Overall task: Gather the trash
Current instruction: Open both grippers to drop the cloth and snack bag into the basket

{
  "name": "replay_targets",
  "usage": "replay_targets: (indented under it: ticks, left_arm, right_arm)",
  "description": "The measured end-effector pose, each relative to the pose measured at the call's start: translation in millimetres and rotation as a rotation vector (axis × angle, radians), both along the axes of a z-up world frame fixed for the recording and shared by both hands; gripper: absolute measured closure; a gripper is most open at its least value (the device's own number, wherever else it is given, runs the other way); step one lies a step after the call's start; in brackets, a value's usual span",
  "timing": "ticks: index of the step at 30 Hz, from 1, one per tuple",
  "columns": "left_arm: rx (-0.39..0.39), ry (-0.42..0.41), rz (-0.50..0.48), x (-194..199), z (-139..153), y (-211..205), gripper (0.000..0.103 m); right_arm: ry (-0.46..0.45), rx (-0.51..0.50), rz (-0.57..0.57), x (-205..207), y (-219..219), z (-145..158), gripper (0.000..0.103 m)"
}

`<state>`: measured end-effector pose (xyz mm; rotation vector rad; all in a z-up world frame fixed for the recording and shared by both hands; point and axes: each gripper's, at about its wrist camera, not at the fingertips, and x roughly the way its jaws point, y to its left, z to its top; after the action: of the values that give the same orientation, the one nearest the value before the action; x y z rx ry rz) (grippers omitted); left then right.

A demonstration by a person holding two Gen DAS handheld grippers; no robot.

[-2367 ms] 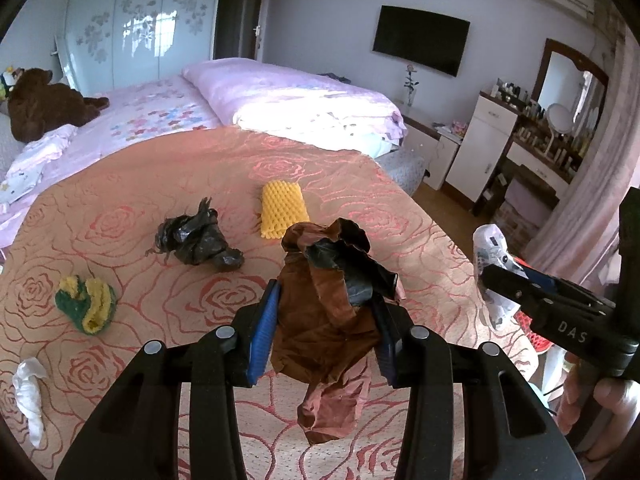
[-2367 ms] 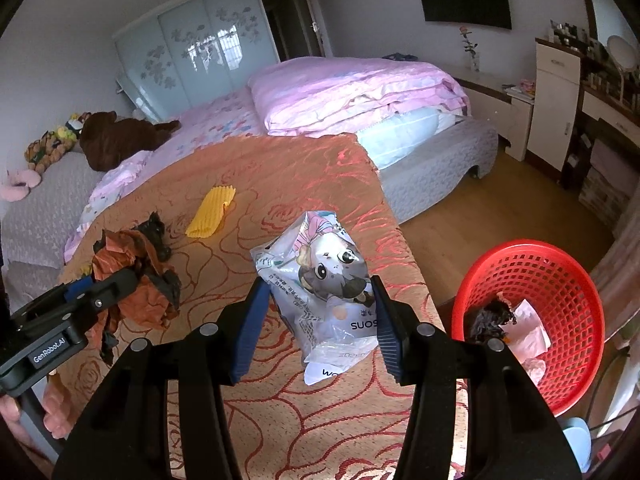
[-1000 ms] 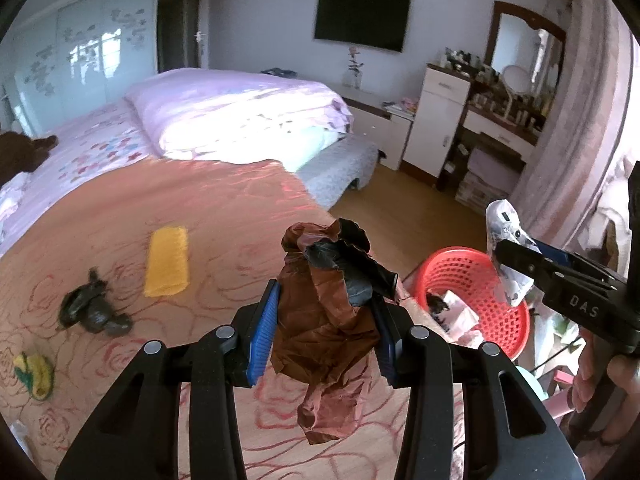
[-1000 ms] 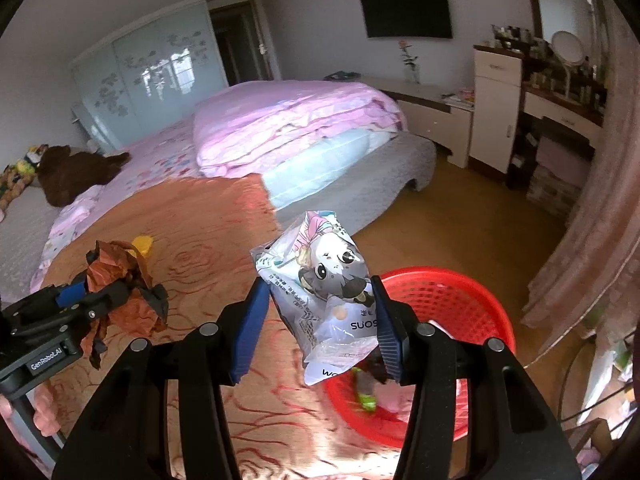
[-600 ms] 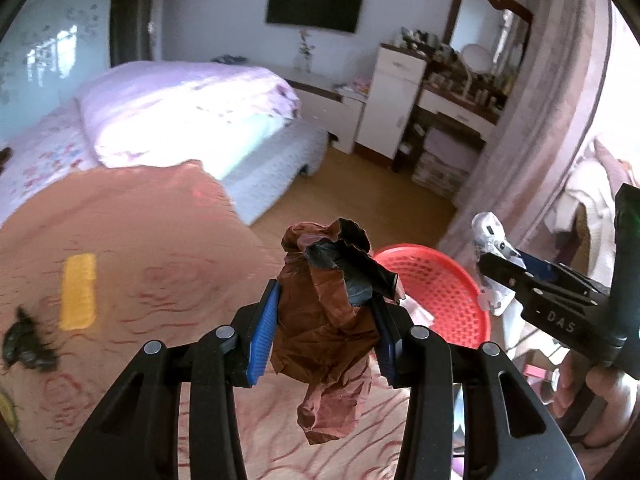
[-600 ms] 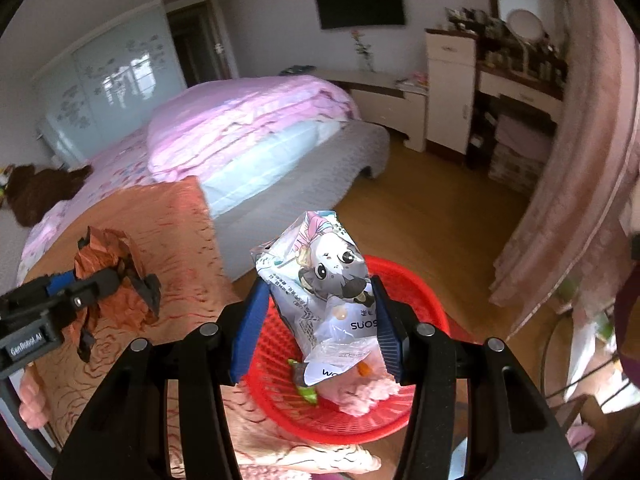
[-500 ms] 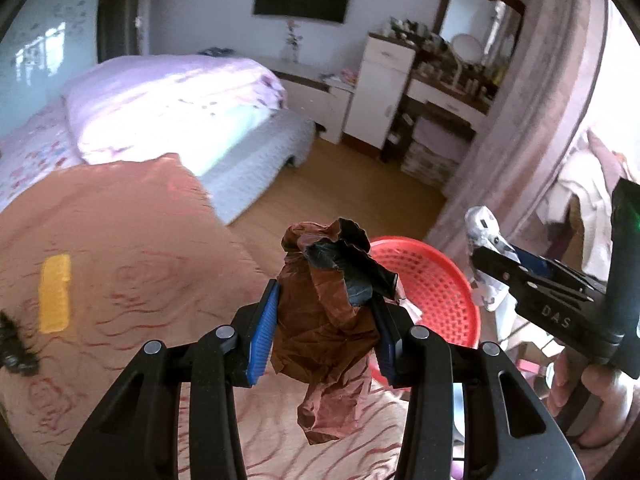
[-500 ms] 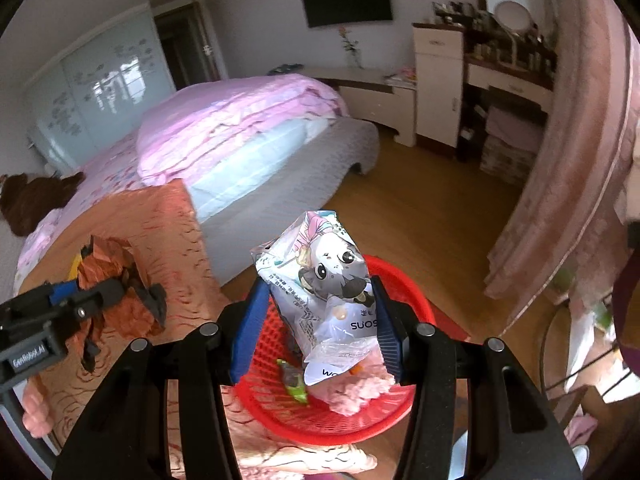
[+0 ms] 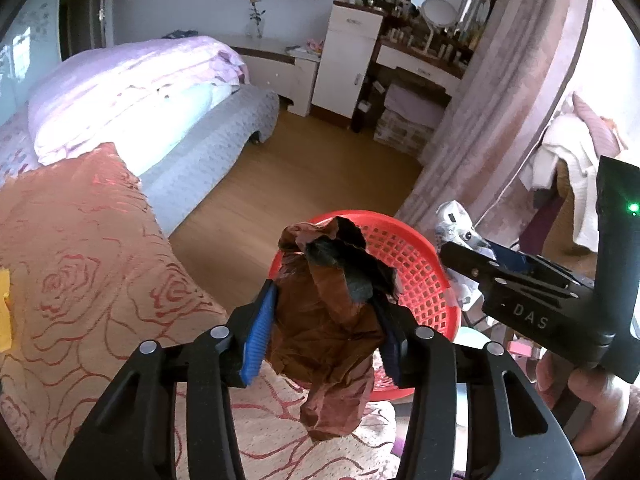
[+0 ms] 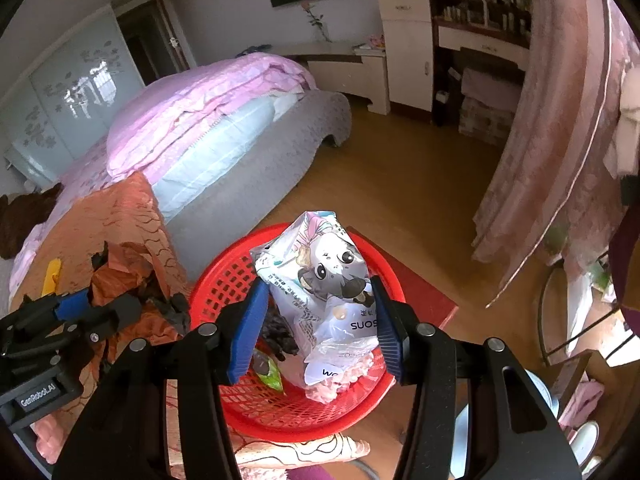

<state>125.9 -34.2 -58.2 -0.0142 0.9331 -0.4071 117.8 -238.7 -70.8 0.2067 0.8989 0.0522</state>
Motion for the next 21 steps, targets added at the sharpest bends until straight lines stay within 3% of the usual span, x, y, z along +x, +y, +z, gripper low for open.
replay_targets:
  ticks: [7, 13, 21]
  left_arm:
    - [-0.029, 0.003, 0.015, -1.9, -3.7, 2.6, 0.038]
    - [-0.025, -0.013, 0.031, -7.3, 0.0, 8.0, 0.036]
    - [-0.031, -0.027, 0.125, -12.7, 4.6, 34.8, 0.036]
  right_arm:
    - [0.004, 0.010, -0.030, 0.5, -4.1, 0.0, 0.042]
    - [0.002, 0.004, -0.028, -1.4, -3.3, -1.5, 0.042]
    - [-0.015, -0.014, -0.018, -3.3, 1.0, 0.5, 0.042]
